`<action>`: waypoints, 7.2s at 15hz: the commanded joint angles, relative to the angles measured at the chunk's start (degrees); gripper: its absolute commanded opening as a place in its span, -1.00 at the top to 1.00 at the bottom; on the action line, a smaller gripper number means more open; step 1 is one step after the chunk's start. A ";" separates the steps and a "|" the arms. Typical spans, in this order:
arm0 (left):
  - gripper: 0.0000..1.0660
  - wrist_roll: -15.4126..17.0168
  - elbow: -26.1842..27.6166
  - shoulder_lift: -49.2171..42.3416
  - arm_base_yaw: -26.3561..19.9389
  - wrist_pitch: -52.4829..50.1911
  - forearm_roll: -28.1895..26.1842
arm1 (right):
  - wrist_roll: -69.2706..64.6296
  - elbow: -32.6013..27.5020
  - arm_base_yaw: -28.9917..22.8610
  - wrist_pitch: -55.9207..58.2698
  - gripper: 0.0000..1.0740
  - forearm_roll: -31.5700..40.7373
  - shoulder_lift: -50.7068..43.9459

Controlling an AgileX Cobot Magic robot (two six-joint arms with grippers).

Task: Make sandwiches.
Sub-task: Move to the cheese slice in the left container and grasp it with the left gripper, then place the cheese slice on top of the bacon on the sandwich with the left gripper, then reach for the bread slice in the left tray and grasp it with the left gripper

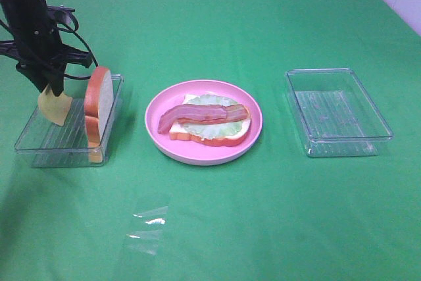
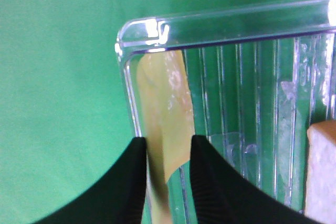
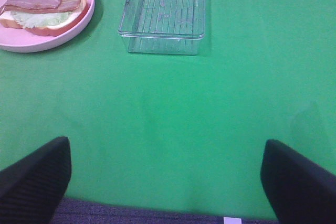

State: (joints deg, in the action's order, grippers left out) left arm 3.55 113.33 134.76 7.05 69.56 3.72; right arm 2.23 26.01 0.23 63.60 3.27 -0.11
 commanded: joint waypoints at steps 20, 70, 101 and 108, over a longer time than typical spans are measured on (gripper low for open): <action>1.00 -11.29 0.17 -26.59 1.38 4.53 -33.75 | -0.17 -0.06 -0.06 -0.11 -0.74 0.23 -1.83; -0.91 -6.47 13.87 -4.41 18.51 5.90 -33.06 | -0.17 -0.06 -0.06 -0.11 -0.74 0.46 -1.83; -0.26 9.40 -13.81 -9.11 13.35 4.47 -3.09 | -0.17 -0.06 -0.06 -0.11 -0.74 0.46 -1.78; 0.17 10.14 -13.81 -9.11 13.35 4.70 -2.41 | -0.17 -0.06 -0.06 -0.11 -0.74 0.46 -1.78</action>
State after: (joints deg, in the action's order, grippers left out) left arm 13.18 99.92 125.54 20.40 69.79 1.09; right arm 2.23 26.01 0.23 63.60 3.55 -0.11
